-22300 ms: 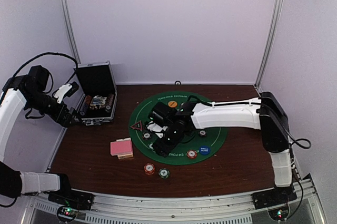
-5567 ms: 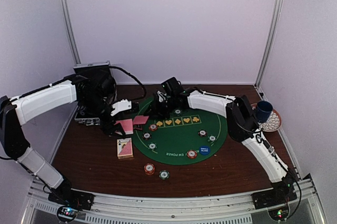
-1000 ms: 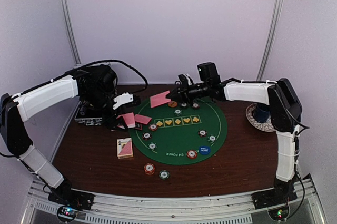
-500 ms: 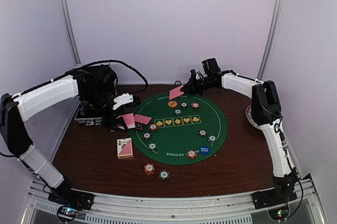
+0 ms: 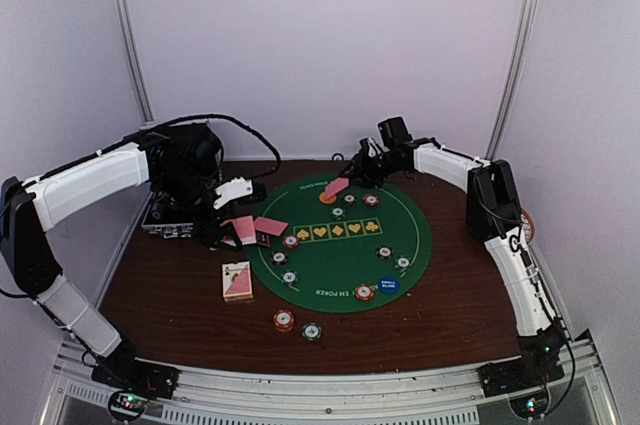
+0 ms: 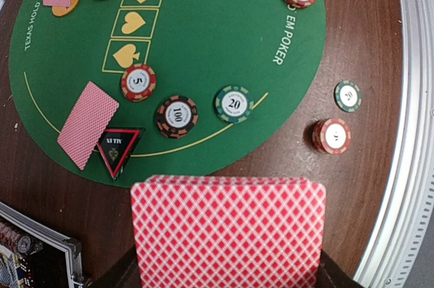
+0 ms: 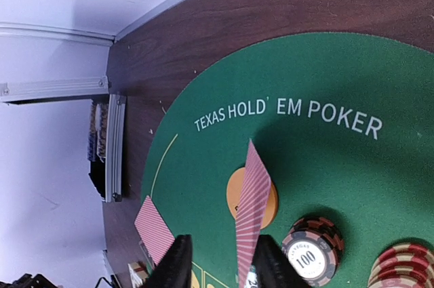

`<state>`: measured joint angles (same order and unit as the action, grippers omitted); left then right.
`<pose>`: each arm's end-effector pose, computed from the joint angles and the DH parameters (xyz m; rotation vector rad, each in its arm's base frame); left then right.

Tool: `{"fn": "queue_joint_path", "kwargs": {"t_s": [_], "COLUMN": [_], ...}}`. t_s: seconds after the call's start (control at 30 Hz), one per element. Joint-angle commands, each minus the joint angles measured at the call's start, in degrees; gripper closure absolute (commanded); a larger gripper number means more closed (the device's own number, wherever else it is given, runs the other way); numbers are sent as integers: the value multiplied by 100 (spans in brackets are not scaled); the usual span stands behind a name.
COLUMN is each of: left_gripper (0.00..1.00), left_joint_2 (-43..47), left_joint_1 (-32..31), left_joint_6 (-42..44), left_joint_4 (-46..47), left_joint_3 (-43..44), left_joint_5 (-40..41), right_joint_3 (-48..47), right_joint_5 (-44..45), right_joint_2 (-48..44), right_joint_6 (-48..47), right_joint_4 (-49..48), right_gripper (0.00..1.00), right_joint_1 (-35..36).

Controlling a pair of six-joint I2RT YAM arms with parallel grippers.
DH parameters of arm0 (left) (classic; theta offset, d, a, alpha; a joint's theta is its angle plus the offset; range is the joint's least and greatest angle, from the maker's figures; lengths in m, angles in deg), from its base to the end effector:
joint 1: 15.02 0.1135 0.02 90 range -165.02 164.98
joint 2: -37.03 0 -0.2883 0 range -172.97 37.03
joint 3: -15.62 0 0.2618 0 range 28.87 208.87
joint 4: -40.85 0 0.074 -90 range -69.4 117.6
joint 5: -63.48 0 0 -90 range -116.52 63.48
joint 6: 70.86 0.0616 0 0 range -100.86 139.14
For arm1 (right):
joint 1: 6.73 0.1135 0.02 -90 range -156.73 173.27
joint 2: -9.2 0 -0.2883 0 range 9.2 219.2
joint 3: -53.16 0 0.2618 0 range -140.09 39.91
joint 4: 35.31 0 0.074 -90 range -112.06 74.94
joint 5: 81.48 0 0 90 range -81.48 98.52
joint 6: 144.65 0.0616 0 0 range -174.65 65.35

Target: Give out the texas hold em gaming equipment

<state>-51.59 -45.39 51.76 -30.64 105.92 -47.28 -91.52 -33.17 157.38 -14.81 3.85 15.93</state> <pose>0.2652 -0.1807 0.2859 1.5091 2.2919 -0.4927 0.5513 0.2746 0.1682 -0.0385 2.4904 1.3584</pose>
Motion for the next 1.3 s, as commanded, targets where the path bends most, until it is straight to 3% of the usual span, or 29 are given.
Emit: {"fn": "queue_joint_path", "kwargs": {"t_s": [0.0,0.13,0.4,0.63,0.87,1.03,1.27], "left_gripper": [82,82,82,82,82,82,82], "left_joint_2": [35,36,55,-1,-48,-85,-104], "left_joint_1": [22,22,23,22,22,22,22], "left_joint_6": [43,39,42,16,-18,-48,-72], "left_joint_4": [20,23,22,27,31,70,85], "left_joint_3": [83,60,81,107,165,178,211], "left_joint_5": [-115,-124,-111,-94,-121,-113,-159], "right_joint_3": [-268,-290,215,2354,4258,4860,4850], "right_joint_5": [385,751,1453,587,-299,-515,-657], "right_joint_2": [-48,-341,-1235,-2659,-3454,-3536,-3233], "right_joint_6": [-330,-629,-1196,-526,903,1832,2554], "right_joint_4": [260,520,927,-501,-2282,-3505,-4398], "right_gripper": [57,44,31,27,27,26,26], "right_joint_1": [4,-5,-12,373,1264,1879,2330]}}
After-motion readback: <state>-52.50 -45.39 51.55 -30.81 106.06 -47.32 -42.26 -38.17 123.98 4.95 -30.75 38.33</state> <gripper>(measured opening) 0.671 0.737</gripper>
